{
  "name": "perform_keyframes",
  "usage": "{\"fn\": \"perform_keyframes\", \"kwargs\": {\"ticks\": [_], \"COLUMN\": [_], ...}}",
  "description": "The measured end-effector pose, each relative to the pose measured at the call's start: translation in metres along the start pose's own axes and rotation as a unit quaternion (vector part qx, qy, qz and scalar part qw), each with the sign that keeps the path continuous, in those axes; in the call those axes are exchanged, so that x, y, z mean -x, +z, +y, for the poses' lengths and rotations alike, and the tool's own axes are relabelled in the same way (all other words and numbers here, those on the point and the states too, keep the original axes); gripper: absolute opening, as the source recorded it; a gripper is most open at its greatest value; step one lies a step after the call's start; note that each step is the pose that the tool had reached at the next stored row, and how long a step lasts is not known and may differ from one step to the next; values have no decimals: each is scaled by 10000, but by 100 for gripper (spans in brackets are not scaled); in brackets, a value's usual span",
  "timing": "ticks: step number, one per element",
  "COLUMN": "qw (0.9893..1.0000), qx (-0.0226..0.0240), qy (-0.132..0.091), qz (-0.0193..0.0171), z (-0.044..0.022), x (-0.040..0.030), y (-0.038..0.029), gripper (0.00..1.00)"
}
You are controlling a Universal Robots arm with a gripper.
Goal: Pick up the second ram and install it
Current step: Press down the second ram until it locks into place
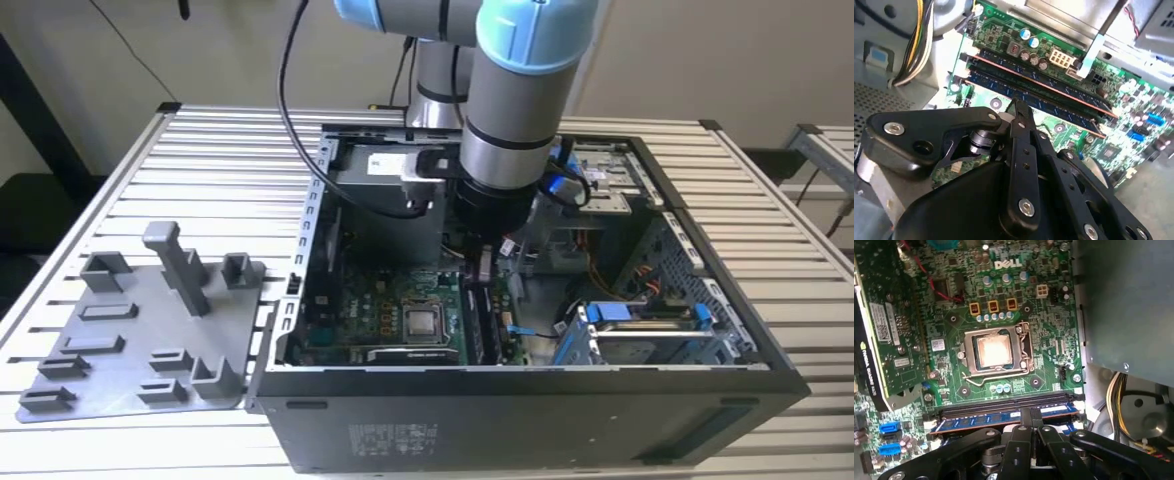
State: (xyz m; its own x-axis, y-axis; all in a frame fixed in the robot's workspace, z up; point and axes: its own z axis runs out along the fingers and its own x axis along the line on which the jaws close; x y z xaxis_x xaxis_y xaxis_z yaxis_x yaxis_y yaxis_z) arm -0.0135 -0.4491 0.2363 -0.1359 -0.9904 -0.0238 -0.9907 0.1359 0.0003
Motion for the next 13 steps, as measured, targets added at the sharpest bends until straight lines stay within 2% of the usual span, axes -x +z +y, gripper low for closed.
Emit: {"fn": "perform_keyframes", "kwargs": {"ticks": [6,13], "qw": [9995,9994], "qx": [7,9], "qy": [-305,-337], "qz": [0,0], "z": [4,0], "x": [-1,-26], "y": [4,5], "gripper": [11,11]}}
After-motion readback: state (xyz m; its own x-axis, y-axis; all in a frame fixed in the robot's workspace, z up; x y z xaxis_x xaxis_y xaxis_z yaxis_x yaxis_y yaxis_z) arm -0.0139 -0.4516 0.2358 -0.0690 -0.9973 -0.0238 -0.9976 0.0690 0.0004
